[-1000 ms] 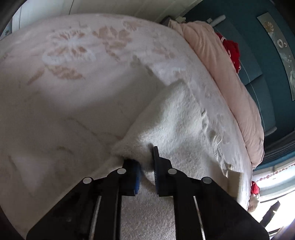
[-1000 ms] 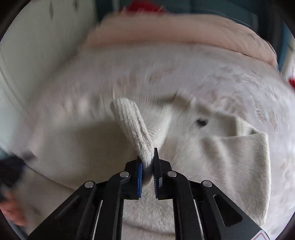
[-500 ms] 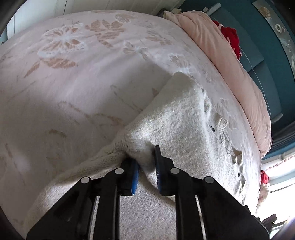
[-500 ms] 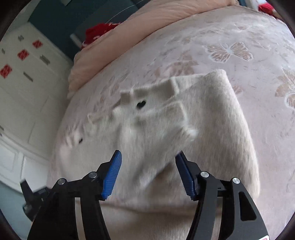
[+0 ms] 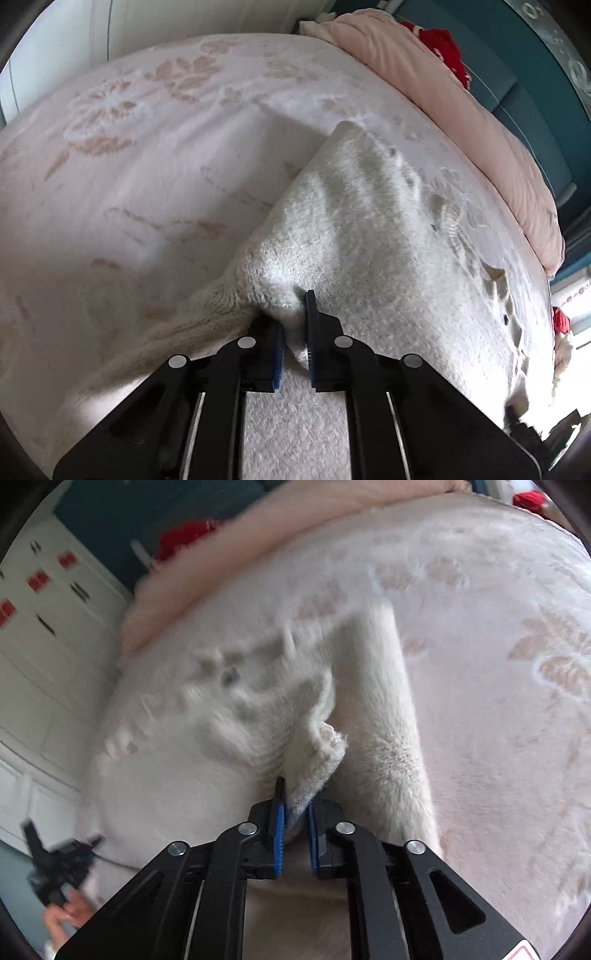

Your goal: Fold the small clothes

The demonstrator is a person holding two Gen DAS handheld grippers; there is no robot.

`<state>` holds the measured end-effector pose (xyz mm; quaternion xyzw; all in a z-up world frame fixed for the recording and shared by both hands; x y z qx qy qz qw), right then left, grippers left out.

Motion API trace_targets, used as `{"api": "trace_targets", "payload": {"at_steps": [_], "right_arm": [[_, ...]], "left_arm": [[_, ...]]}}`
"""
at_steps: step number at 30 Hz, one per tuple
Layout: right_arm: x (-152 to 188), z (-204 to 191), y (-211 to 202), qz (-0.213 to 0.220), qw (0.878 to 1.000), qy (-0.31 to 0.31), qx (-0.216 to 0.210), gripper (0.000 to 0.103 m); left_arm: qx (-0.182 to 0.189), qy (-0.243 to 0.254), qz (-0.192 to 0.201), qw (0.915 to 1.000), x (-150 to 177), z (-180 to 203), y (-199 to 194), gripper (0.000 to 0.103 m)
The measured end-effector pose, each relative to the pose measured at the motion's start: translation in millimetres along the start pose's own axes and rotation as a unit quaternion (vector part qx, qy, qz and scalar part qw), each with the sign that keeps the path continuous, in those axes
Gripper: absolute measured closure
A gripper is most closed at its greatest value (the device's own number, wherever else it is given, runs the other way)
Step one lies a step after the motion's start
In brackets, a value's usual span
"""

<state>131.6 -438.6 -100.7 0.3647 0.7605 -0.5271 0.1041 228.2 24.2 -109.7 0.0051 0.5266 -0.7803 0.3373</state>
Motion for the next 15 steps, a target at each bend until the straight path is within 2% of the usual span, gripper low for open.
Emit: {"api": "trace_targets", "payload": {"at_steps": [2, 4, 6, 8, 10, 12, 15], "right_arm": [[-1.9, -3.5, -30.2, 0.032, 0.999, 0.0, -0.007, 0.087], [4.0, -4.2, -52.2, 0.037, 0.999, -0.017, 0.006, 0.084], [19.1, -2.7, -76.2, 0.033, 0.999, -0.032, 0.022, 0.062], [39.4, 3.5, -95.7, 0.023, 0.998, -0.041, 0.036, 0.051], [75.3, 10.0, -120.4, 0.002, 0.998, -0.05, 0.048, 0.049], [111.5, 13.1, -138.9, -0.025, 0.996, -0.059, 0.059, 0.048], [158.9, 11.8, -156.6, -0.064, 0.994, -0.062, 0.056, 0.048]], "left_arm": [[0.015, -0.004, -0.009, 0.9998, -1.1, -3.4, -8.7, 0.088], [0.031, 0.001, -0.023, 0.9993, 0.7, -11.0, -21.7, 0.083], [0.023, 0.018, -0.027, 0.9992, 7.1, -22.1, -39.8, 0.079], [0.022, 0.036, -0.025, 0.9988, 16.0, -32.7, -57.8, 0.075], [0.007, 0.06, -0.022, 0.9979, 29.8, -50.1, -78.9, 0.062], [-0.001, 0.08, -0.031, 0.9963, 46.5, -68.5, -96.7, 0.055], [-0.014, 0.103, -0.053, 0.9932, 70.2, -93.5, -116.4, 0.044]]}}
Point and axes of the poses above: each gripper's, at about its wrist camera, not at the fingertips, and y roughly the way its jaws point, z to its right, x to its underside, the point moved 2 cm from there along y, roughly the way its jaws point, and after that the axes turned 10 degrees about -y, right-handed, at the moved point
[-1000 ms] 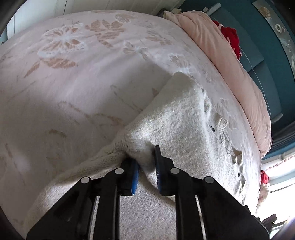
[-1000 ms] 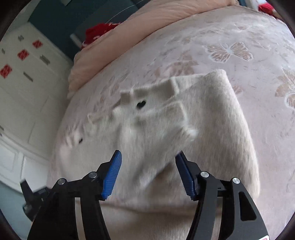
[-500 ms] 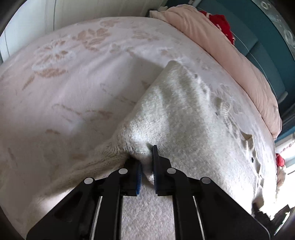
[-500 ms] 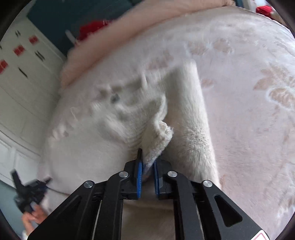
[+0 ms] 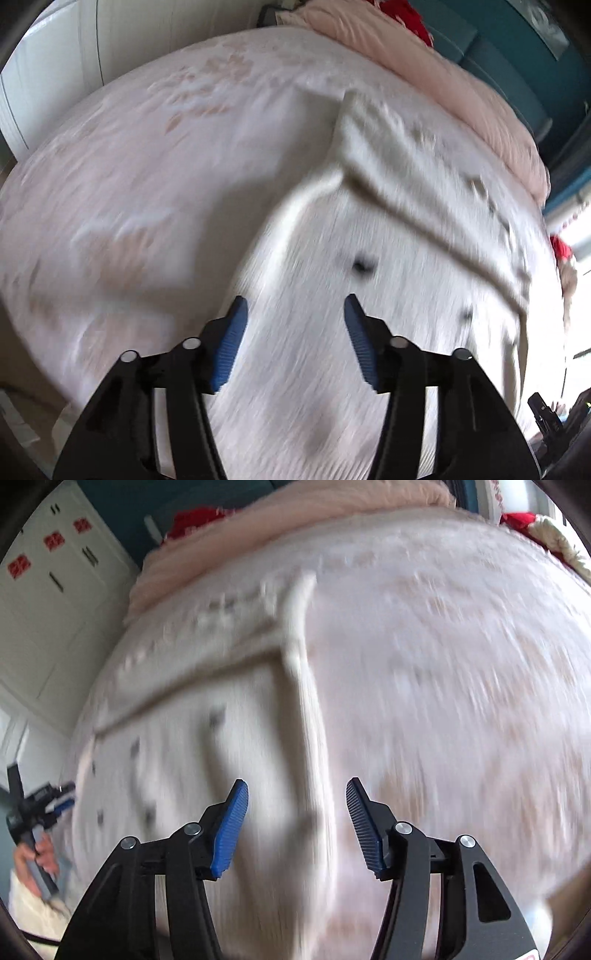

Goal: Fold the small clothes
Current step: 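Grasp the ribbed hem with both tools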

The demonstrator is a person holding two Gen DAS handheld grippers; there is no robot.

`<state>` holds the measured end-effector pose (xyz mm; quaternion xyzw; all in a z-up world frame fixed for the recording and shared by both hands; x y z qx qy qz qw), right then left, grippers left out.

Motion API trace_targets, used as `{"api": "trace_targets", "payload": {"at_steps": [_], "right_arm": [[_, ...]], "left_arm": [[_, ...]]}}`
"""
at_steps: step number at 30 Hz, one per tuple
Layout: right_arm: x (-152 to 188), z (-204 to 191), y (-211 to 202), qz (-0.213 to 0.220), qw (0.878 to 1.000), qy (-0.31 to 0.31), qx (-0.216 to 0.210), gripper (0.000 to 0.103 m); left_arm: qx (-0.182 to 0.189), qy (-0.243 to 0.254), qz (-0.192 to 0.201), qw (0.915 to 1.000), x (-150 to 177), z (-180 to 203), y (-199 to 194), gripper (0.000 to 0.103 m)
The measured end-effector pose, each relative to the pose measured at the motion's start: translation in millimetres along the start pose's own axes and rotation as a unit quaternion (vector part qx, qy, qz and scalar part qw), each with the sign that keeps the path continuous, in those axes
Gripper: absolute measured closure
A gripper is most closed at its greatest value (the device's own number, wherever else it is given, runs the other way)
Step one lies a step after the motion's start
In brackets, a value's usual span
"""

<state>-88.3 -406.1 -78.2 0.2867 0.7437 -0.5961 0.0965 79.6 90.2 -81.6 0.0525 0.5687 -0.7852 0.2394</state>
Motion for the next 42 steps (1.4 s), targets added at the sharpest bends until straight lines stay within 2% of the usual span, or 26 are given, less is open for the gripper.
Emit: {"api": "trace_targets", "payload": {"at_steps": [4, 7, 11, 14, 17, 18, 19, 20, 21, 22, 26, 27, 30, 35, 38, 40, 41, 42], "right_arm": [[48.5, -13.1, -5.3, -0.043, 0.999, -0.001, -0.026, 0.047], [79.3, -18.8, 0.2, -0.068, 0.995, 0.03, -0.069, 0.046], [91.0, -26.9, 3.1, -0.068, 0.991, 0.05, -0.103, 0.042], [89.5, -34.7, 9.0, -0.068, 0.989, 0.052, -0.118, 0.038], [84.0, -37.1, 13.1, -0.056, 0.988, 0.063, -0.132, 0.04], [83.1, -38.3, 12.2, -0.049, 0.988, 0.061, -0.135, 0.056], [82.0, -39.9, 12.0, -0.044, 0.988, 0.058, -0.14, 0.073], [81.0, -41.0, 13.9, -0.049, 0.986, 0.06, -0.147, 0.091], [81.2, -39.5, 12.1, -0.048, 0.985, 0.066, -0.151, 0.091], [80.5, -38.7, 7.6, -0.038, 0.985, 0.068, -0.152, 0.091], [72.6, -44.1, -33.7, 0.012, 0.985, 0.052, -0.165, 0.093], [71.3, -44.4, -43.8, 0.021, 0.985, 0.048, -0.166, 0.093], [69.5, -47.1, -77.6, 0.037, 0.986, 0.021, -0.163, 0.094], [93.2, -40.3, -119.1, 0.011, 0.991, -0.022, -0.132, 0.098], [112.3, -36.2, -124.5, -0.015, 0.993, -0.038, -0.112, 0.1], [117.2, -34.6, -118.0, -0.023, 0.993, -0.044, -0.11, 0.1], [115.5, -29.4, -112.1, -0.02, 0.994, -0.032, -0.107, 0.096], [115.1, -24.8, -106.1, -0.018, 0.993, -0.019, -0.112, 0.087]], "left_arm": [[-0.014, 0.019, -0.02, 0.9995, 33.8, -19.8, -14.0, 0.026], [-0.015, 0.007, -0.044, 0.9989, 54.4, -34.2, -14.7, 0.025], [-0.009, -0.017, -0.055, 0.9983, 70.5, -41.2, -14.5, 0.024], [-0.018, 0.003, -0.052, 0.9985, 76.7, -33.4, -11.2, 0.024], [-0.026, 0.006, -0.05, 0.9984, 78.0, -29.7, -7.0, 0.024], [-0.028, 0.009, -0.046, 0.9985, 77.9, -28.3, -6.6, 0.03], [-0.029, 0.015, -0.039, 0.9987, 77.8, -27.0, -7.5, 0.048], [-0.032, 0.022, -0.034, 0.9987, 77.3, -24.4, -8.4, 0.057], [-0.018, 0.022, -0.035, 0.999, 75.8, -23.3, -11.3, 0.085], [0.001, 0.015, -0.043, 0.999, 74.3, -23.5, -14.2, 0.092], [0.044, -0.013, -0.043, 0.998, 68.3, -24.3, -42.6, 0.094], [0.06, -0.011, -0.042, 0.9973, 68.5, -22.1, -56.7, 0.095], [0.074, 0.016, -0.04, 0.9963, 76.5, -14.7, -84.8, 0.097], [0.067, 0.068, -0.065, 0.9933, 106.8, -13.9, -116.4, 0.097], [0.059, 0.097, -0.08, 0.9903, 127.0, -13.8, -123.5, 0.097], [0.055, 0.098, -0.079, 0.9905, 132.8, -15.4, -121.8, 0.098], [0.053, 0.095, -0.079, 0.991, 132.5, -16.4, -119.3, 0.098], [0.051, 0.085, -0.082, 0.9917, 131.9, -17.7, -114.2, 0.098]]}}
Point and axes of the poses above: each gripper's, at about its wrist camera, not at the fingertips, and y roughly the way its jaws point, z to its right, x to its underside, the point moved 2 cm from there along y, roughly the way its jaws point, and after that the axes turned 10 degrees about -y, right-handed, at the moved point
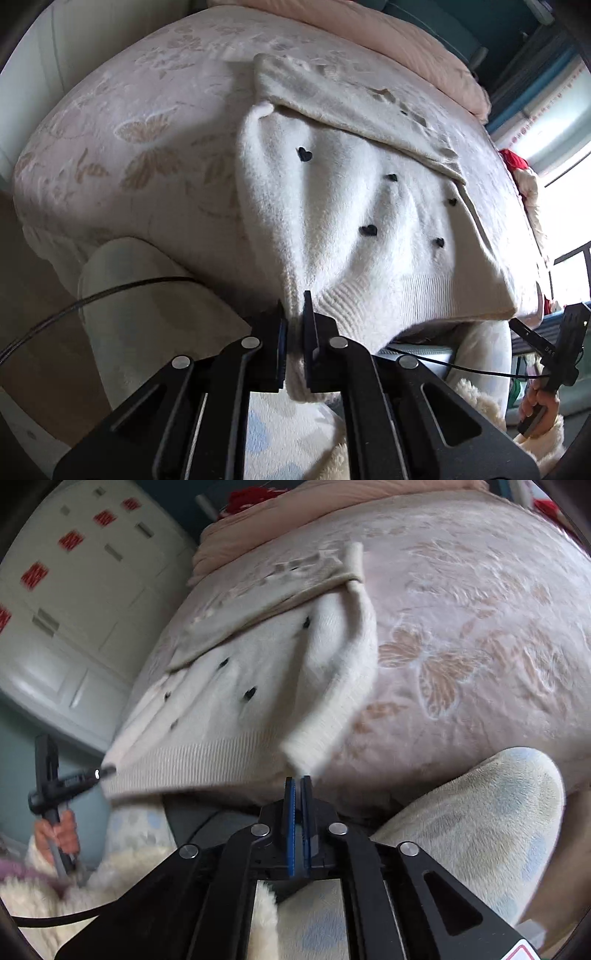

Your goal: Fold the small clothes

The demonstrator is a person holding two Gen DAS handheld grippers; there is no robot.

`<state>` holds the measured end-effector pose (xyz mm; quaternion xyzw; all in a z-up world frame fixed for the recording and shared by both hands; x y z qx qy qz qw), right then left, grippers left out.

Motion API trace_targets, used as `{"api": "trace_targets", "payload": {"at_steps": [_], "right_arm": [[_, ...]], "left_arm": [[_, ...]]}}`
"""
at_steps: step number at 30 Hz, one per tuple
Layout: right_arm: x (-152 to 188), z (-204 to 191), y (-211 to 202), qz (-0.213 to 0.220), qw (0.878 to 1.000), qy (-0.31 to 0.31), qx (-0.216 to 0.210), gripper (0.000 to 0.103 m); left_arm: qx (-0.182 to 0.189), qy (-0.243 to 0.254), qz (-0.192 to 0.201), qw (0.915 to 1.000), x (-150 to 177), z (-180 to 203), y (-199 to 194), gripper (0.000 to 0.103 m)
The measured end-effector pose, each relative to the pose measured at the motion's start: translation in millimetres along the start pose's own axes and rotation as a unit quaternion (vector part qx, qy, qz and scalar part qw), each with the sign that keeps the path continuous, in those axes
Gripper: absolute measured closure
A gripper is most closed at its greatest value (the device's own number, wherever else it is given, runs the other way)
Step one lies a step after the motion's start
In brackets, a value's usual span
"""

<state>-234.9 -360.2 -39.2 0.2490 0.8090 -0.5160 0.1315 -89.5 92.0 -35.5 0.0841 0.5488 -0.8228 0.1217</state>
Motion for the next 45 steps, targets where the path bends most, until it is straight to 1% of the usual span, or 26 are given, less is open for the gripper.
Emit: {"api": "trace_targets", "payload": {"at_steps": [1, 2, 3, 5, 8, 10, 13, 14, 15, 16, 17, 19, 20, 22, 23, 25, 28, 29, 30, 31, 32, 35, 36, 40, 42, 45], "right_arm": [[-3.5, 7.6, 9.1, -0.005, 1.0, 0.017, 0.0, 0.079], [-6.4, 11.6, 15.6, -0.009, 1.0, 0.026, 0.01, 0.057], [-12.9, 18.3, 25.1, -0.012, 0.999, 0.033, 0.027, 0.047], [-18.8, 23.4, 37.8, -0.016, 0.998, 0.035, 0.04, 0.045], [-23.5, 34.2, 66.3, -0.056, 0.995, 0.044, 0.068, 0.043], [-21.0, 41.5, 81.6, -0.079, 0.992, 0.06, 0.076, 0.042], [-21.5, 41.9, 88.6, -0.084, 0.991, 0.055, 0.084, 0.041], [-22.3, 41.8, 89.8, -0.082, 0.992, 0.055, 0.083, 0.052], [-22.9, 41.9, 90.5, -0.078, 0.992, 0.054, 0.077, 0.089], [-23.1, 41.1, 90.2, -0.076, 0.993, 0.056, 0.068, 0.094], [-23.2, 41.3, 87.6, -0.071, 0.994, 0.062, 0.053, 0.094], [-22.5, 39.5, 75.4, -0.06, 0.995, 0.069, 0.051, 0.094], [-21.9, 39.9, 68.9, -0.053, 0.995, 0.067, 0.056, 0.089], [-17.7, 41.6, 58.8, -0.058, 0.993, 0.063, 0.085, 0.065], [-15.6, 43.5, 55.9, -0.062, 0.991, 0.064, 0.096, 0.047], [-12.3, 48.3, 54.6, -0.065, 0.991, 0.063, 0.101, 0.044], [-10.0, 53.1, 68.4, -0.088, 0.99, 0.072, 0.081, 0.044], [-9.5, 52.4, 75.4, -0.096, 0.99, 0.074, 0.072, 0.049], [-9.5, 51.6, 84.2, -0.104, 0.99, 0.075, 0.051, 0.071], [-9.0, 49.5, 89.4, -0.105, 0.991, 0.077, 0.033, 0.087], [-9.5, 45.5, 91.9, -0.101, 0.992, 0.078, 0.017, 0.092], [-14.8, 29.8, 79.9, -0.064, 0.996, 0.06, -0.018, 0.094], [-14.5, 22.1, 64.0, -0.042, 0.997, 0.05, -0.033, 0.094], [-0.8, 7.1, 5.5, 0.001, 0.999, 0.003, -0.043, 0.095], [9.6, 1.9, -17.1, 0.001, 0.999, -0.012, -0.041, 0.096], [30.0, -0.2, -43.0, -0.025, 0.998, -0.031, -0.044, 0.096]], "left_arm": [[0.003, -0.009, -0.004, 0.9999, -1.1, -1.6, 4.4, 0.098], [0.003, -0.012, -0.005, 0.9999, -1.2, -2.6, 6.6, 0.098], [-0.002, -0.011, -0.005, 0.9999, -1.0, -2.0, 8.3, 0.098], [-0.003, -0.01, -0.002, 0.9999, -2.0, -2.4, 8.7, 0.098], [-0.003, -0.016, -0.001, 0.9999, -0.2, -3.4, 7.2, 0.098], [-0.005, -0.022, -0.001, 0.9998, 0.1, -5.2, 7.8, 0.098], [-0.008, -0.023, -0.001, 0.9997, 0.8, -4.4, 9.8, 0.098], [-0.008, -0.022, -0.002, 0.9997, 0.9, -4.0, 10.5, 0.098], [-0.008, -0.022, -0.002, 0.9997, 0.7, -3.4, 11.4, 0.098], [-0.008, -0.022, -0.002, 0.9997, 0.5, -2.8, 11.6, 0.098], [-0.006, -0.022, -0.002, 0.9997, 0.5, -2.8, 11.3, 0.098], [-0.005, -0.021, -0.002, 0.9998, 0.0, -1.6, 11.2, 0.098], [-0.003, -0.02, 0.0, 0.9998, 0.2, -0.6, 10.1, 0.098], [-0.002, -0.02, 0.003, 0.9998, 0.7, -0.2, 8.0, 0.098], [0.0, -0.022, 0.003, 0.9998, 1.2, 0.0, 8.0, 0.098], [-0.002, -0.022, 0.002, 0.9998, 1.5, -0.1, 9.8, 0.098], [-0.003, -0.024, 0.001, 0.9997, 2.7, 0.1, 12.7, 0.098], [-0.003, -0.024, 0.001, 0.9997, 3.1, 0.3, 12.9, 0.098], [-0.003, -0.024, 0.001, 0.9997, 3.1, -0.1, 13.1, 0.098], [-0.003, -0.025, 0.001, 0.9997, 3.1, -0.2, 13.1, 0.098], [-0.002, -0.026, 0.001, 0.9996, 3.0, -0.6, 13.3, 0.098], [0.011, -0.047, -0.005, 0.9988, 2.0, -5.6, 12.5, 0.098], [0.017, -0.049, -0.007, 0.9986, 2.5, -7.2, 9.0, 0.098], [0.025, -0.027, -0.021, 0.9991, 9.5, -11.6, -7.4, 0.099], [0.024, -0.021, -0.035, 0.9989, 16.9, -14.6, -16.4, 0.099], [0.027, -0.013, -0.05, 0.9983, 28.9, -14.7, -29.8, 0.099]]}}
Point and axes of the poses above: each gripper's, at about its wrist camera, not at the fingertips, and y roughly the way its jaws point, z to its right, x to its underside, the point moved 2 cm from there along y, roughly the way its jaws point, and after that the axes turned 10 degrees about -y, right-handed, at the moved point
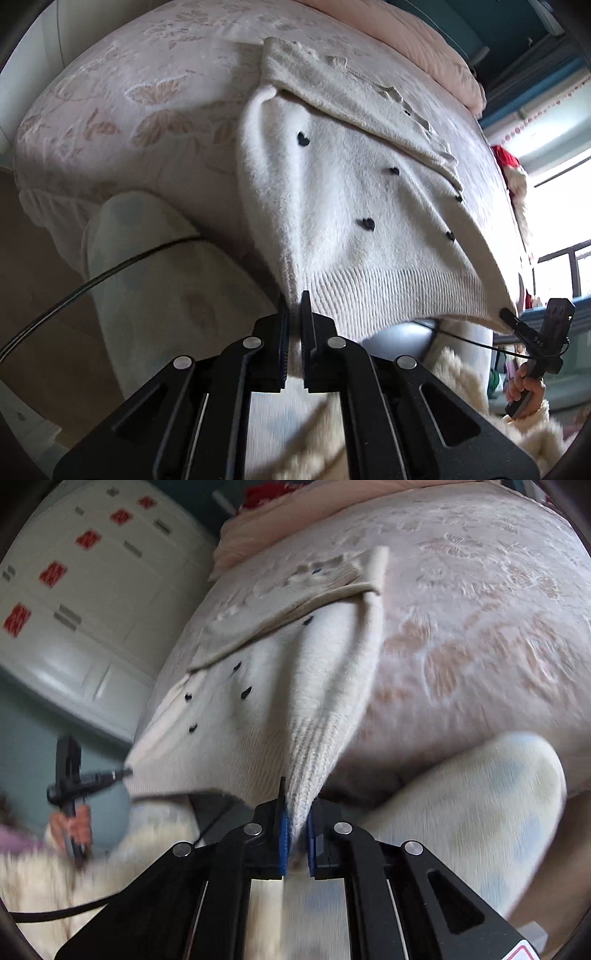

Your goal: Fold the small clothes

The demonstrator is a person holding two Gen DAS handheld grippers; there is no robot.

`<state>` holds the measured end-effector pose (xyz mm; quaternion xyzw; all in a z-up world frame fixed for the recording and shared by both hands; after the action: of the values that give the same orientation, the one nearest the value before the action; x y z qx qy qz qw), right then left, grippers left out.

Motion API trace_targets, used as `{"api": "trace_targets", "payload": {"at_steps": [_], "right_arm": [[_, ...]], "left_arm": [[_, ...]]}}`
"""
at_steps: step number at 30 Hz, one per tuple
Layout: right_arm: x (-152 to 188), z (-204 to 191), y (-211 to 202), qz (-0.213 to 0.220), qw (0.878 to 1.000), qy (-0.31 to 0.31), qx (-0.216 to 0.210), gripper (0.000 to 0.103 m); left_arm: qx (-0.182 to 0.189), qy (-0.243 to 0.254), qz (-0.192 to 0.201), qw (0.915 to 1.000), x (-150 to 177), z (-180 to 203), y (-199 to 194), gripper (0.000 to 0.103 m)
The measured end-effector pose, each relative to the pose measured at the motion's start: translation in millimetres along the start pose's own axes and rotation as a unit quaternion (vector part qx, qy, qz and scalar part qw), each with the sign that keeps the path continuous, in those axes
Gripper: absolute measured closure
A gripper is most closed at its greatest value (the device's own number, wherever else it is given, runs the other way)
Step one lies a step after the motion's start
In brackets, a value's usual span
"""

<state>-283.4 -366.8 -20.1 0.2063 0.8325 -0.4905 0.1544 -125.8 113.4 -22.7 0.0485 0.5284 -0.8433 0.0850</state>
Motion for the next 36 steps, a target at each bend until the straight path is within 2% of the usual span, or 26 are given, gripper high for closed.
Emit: {"api": "trace_targets", "payload": {"at_steps": [2, 3, 5, 6, 8, 10, 13, 15, 16, 17, 19, 20, 21, 22, 23, 24, 25, 27, 30, 33, 34, 35, 36], "right_arm": [[13.9, -13.7, -4.4, -0.023, 1.0, -0.008, -0.009, 0.096], [16.7, -23.5, -8.3, -0.026, 0.999, -0.013, -0.029, 0.096], [5.9, -37.6, -23.8, -0.007, 0.998, -0.03, -0.05, 0.096], [-4.0, -40.8, -28.7, 0.004, 0.998, -0.037, -0.051, 0.096], [-43.2, -42.6, -42.2, 0.045, 0.996, -0.057, -0.047, 0.096], [-93.0, -32.6, -49.4, 0.101, 0.991, -0.069, -0.046, 0.095], [-163.9, -5.3, -35.2, 0.165, 0.984, -0.067, -0.015, 0.094], [-214.6, 23.8, 2.4, 0.181, 0.982, -0.05, 0.004, 0.091], [-226.0, 32.0, 14.7, 0.182, 0.982, -0.044, 0.025, 0.09], [-237.8, 42.8, 30.9, 0.182, 0.982, -0.034, 0.045, 0.085], [-249.9, 61.2, 63.7, 0.164, 0.984, 0.003, 0.071, 0.077], [-250.9, 67.6, 72.7, 0.156, 0.983, 0.021, 0.095, 0.074], [-247.7, 70.8, 72.8, 0.159, 0.983, 0.023, 0.092, 0.068], [-244.0, 71.7, 72.7, 0.168, 0.982, 0.026, 0.085, 0.057], [-234.9, 70.9, 68.7, 0.178, 0.98, 0.031, 0.089, 0.037], [-228.6, 69.3, 66.2, 0.185, 0.978, 0.03, 0.095, 0.029], [-221.8, 67.3, 65.0, 0.191, 0.976, 0.022, 0.099, 0.028], [-216.4, 67.2, 74.6, 0.171, 0.98, 0.004, 0.106, 0.028], [-226.6, 78.7, 104.5, 0.129, 0.984, 0.008, 0.119, 0.027], [-238.7, 94.6, 139.7, 0.086, 0.988, 0.027, 0.122, 0.027], [-241.9, 98.8, 148.2, 0.074, 0.989, 0.031, 0.124, 0.027], [-244.0, 103.4, 156.6, 0.062, 0.989, 0.033, 0.132, 0.027], [-245.4, 108.7, 165.3, 0.049, 0.989, 0.035, 0.133, 0.048]], "left_arm": [[0.008, -0.002, -0.014, 0.9999, 10.3, 2.5, -7.6, 0.099], [0.014, -0.002, -0.019, 0.9997, 15.5, 7.3, -14.3, 0.099], [0.028, 0.007, -0.014, 0.9995, 13.9, 19.9, -26.9, 0.099], [0.033, 0.016, 0.004, 0.9993, 4.2, 29.5, -36.1, 0.099], [0.046, 0.026, 0.037, 0.9979, -24.2, 45.8, -47.2, 0.099], [0.05, 0.046, 0.083, 0.9943, -69.4, 64.5, -48.5, 0.099], [0.016, 0.072, 0.154, 0.9853, -137.5, 89.2, -31.4, 0.099], [-0.01, 0.072, 0.185, 0.9801, -185.0, 101.0, -3.6, 0.095], [-0.02, 0.058, 0.201, 0.9777, -205.6, 101.8, 11.9, 0.094], [-0.018, 0.048, 0.202, 0.978, -222.6, 100.6, 28.3, 0.091], [-0.041, -0.002, 0.183, 0.9823, -251.4, 86.5, 63.8, 0.073], [-0.044, -0.026, 0.176, 0.9831, -260.3, 75.5, 74.3, 0.073], [-0.045, -0.04, 0.179, 0.982, -264.2, 66.4, 75.4, 0.072], [-0.042, -0.048, 0.187, 0.9803, -262.0, 58.8, 72.2, 0.063], [-0.034, -0.045, 0.196, 0.9789, -257.1, 52.5, 67.1, 0.055], [-0.033, -0.037, 0.203, 0.9779, -251.0, 48.0, 62.6, 0.036], [-0.038, -0.028, 0.207, 0.9772, -246.8, 47.3, 62.2, 0.03], [-0.042, 0.0, 0.203, 0.9782, -244.0, 48.0, 68.7, 0.029], [-0.052, 0.031, 0.165, 0.9844, -252.9, 62.7, 97.1, 0.024], [-0.053, 0.038, 0.123, 0.9902, -271.0, 73.1, 134.8, 0.024], [-0.056, 0.037, 0.111, 0.9915, -275.9, 74.9, 145.8, 0.031], [-0.051, 0.038, 0.101, 0.9929, -279.2, 76.6, 154.8, 0.042], [-0.046, 0.043, 0.082, 0.9947, -281.8, 78.8, 164.4, 0.073]]}}
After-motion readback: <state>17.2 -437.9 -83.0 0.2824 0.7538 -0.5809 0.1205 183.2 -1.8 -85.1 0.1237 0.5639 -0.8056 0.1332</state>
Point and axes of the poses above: each gripper's, at about its wrist camera, not at the fingertips, and y roughly the way its jaws point, z to its right, x to its underside, the point moved 2 cm from there along y, roughly the way its jaws point, and after that the axes turned 10 degrees about -y, right-handed, at the moved point
